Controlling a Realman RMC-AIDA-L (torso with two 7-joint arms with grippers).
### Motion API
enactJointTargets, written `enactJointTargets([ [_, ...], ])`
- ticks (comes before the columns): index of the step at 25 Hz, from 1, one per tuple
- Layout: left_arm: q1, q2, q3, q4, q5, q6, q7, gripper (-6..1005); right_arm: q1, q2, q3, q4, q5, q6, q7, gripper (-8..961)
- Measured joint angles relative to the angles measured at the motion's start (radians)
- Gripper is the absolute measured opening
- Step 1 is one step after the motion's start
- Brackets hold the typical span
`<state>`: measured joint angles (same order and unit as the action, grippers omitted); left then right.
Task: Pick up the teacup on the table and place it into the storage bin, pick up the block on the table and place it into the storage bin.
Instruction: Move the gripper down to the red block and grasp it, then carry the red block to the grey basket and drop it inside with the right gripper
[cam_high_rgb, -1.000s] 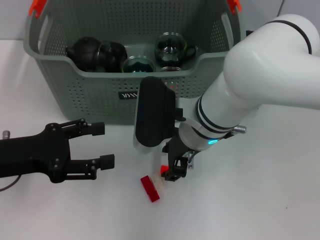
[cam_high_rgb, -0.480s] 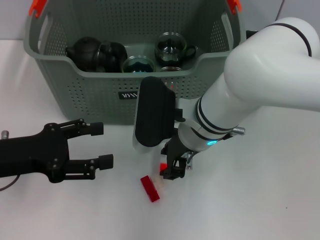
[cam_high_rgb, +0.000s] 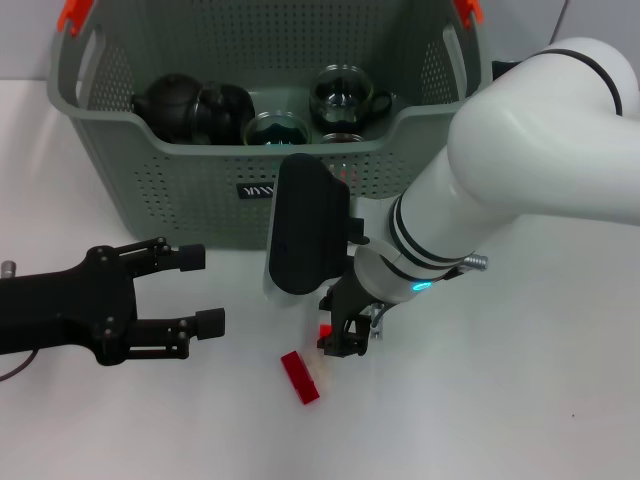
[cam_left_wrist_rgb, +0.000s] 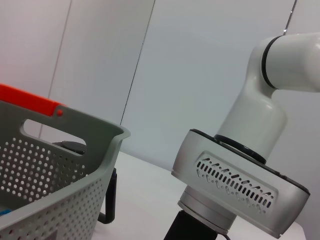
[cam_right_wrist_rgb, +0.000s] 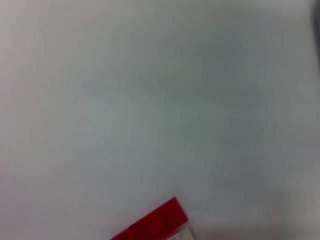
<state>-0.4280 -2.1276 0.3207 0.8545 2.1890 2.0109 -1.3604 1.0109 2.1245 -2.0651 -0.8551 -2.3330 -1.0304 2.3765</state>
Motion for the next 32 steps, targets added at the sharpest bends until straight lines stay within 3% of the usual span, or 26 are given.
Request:
enactJointTargets([
  [4,0.0,0.0,0.0,0.0,0.0,0.0,0.001,887,0.0,0.0,-0.003,0.005,0.02,0.001,-0.002,458],
  [26,0.0,0.0,0.0,-0.002,-0.001,-0.001,0.001,887,0.004,0.0,-0.009,0.029,0.03,-0.001,-0.002,422],
  [29,0.0,0.0,0.0,-0.002,-0.001,-0.001,0.001,887,0.005,0.0,-0.01,0.029,0.03,-0.005,-0.002,208],
  [32,0.0,0.0,0.0,-0.002,-0.001,-0.001,0.001,887,0.002,-0.002,-0.007,0.017,0.03,-0.006,0.006,188],
])
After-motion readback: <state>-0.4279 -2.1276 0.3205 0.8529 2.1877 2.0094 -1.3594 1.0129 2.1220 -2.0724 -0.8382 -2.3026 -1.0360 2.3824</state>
